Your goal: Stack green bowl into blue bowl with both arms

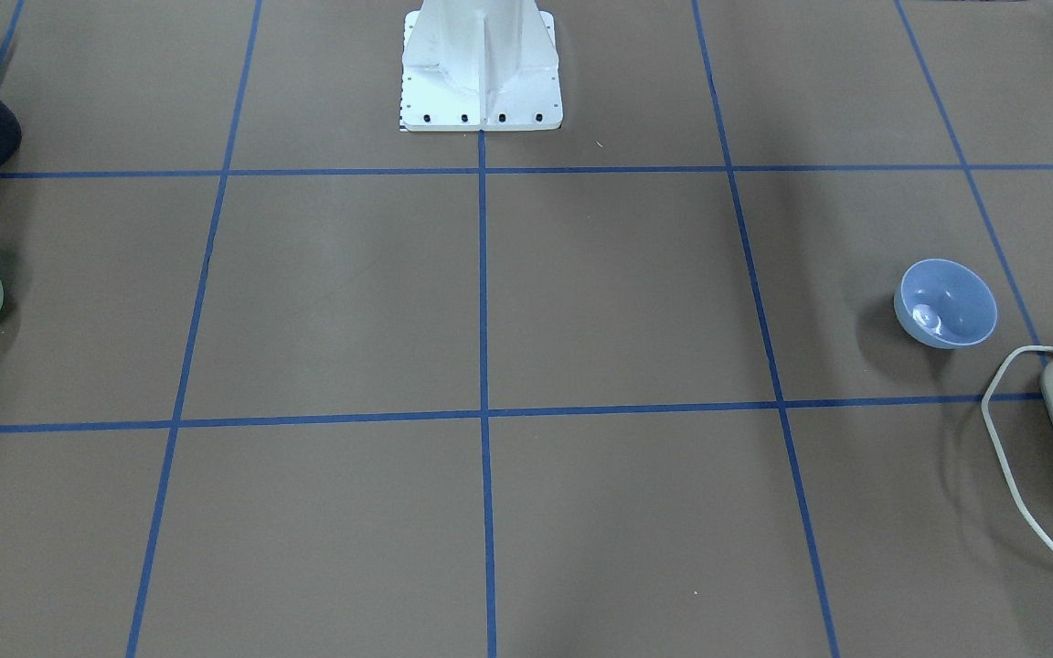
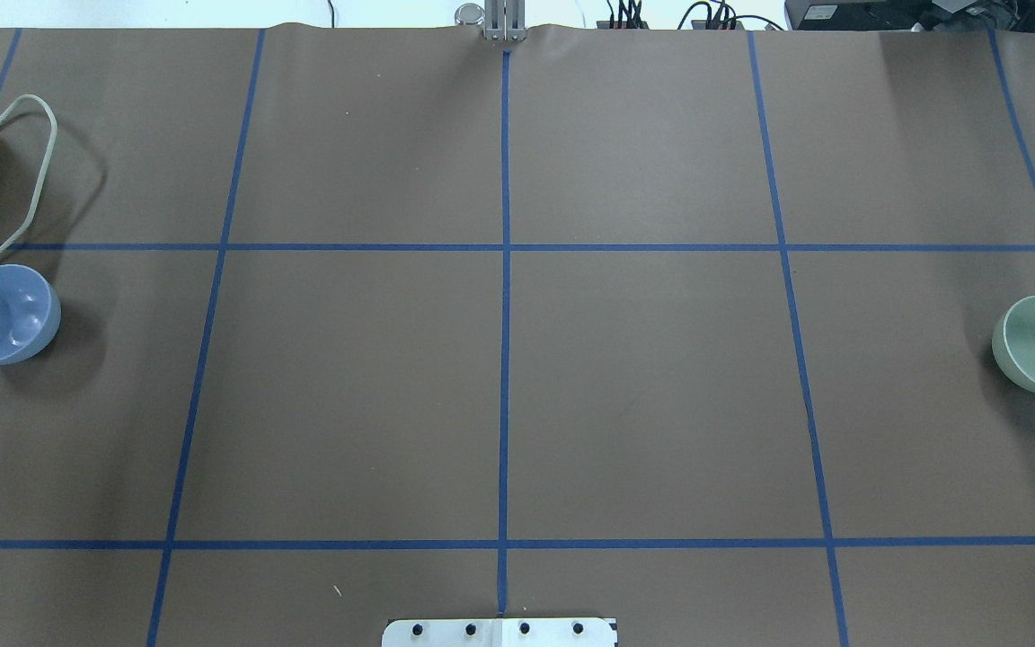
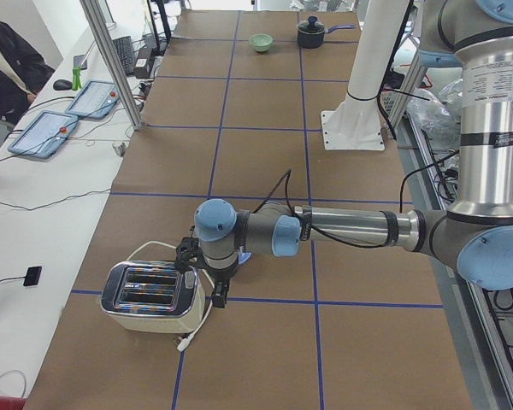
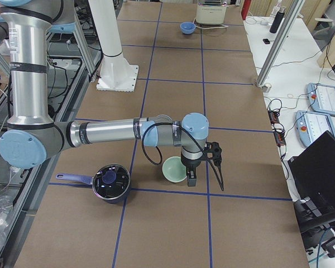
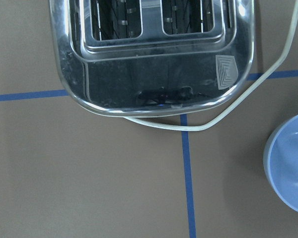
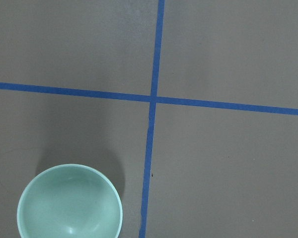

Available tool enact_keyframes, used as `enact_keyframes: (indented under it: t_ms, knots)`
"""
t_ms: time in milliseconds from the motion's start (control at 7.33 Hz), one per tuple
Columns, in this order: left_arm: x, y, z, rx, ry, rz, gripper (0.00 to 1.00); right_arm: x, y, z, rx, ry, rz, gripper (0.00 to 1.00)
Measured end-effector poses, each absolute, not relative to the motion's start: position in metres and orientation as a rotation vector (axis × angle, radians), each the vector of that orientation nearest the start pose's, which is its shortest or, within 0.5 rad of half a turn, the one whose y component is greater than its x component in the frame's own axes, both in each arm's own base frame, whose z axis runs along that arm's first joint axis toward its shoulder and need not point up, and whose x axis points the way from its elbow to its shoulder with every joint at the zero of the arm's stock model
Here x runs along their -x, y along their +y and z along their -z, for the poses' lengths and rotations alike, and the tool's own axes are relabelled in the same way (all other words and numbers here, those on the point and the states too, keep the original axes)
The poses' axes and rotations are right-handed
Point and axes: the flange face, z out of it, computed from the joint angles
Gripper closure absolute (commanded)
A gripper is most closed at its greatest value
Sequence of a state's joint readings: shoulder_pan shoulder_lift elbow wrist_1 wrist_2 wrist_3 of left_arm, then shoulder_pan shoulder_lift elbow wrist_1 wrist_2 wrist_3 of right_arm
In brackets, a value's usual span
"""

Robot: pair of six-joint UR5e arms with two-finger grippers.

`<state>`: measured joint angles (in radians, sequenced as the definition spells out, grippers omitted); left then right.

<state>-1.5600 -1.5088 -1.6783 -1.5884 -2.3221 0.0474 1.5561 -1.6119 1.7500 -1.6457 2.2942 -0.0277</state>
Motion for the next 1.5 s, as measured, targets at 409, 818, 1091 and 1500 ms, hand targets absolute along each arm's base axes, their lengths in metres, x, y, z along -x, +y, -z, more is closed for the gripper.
enact_keyframes:
  t_ms: [409,818,1091,1500]
  knots:
    - [0.059,-0.457,-0.633,-0.126,0.744,-0.119,0.02,-0.06,-0.476,-0.6,-0.069,-0.732,0.063,0.0]
    - [0.059,-0.454,-0.639,-0.121,0.74,-0.118,0.02,-0.06,-0.476,-0.6,-0.071,-0.732,0.065,0.0]
    - [0.062,-0.455,-0.64,-0.125,0.696,-0.117,0.02,-0.06,-0.478,-0.593,-0.087,-0.73,0.076,0.0]
    - [0.072,-0.46,-0.639,-0.194,0.572,-0.144,0.02,-0.06,-0.496,-0.567,-0.191,-0.717,0.111,0.0]
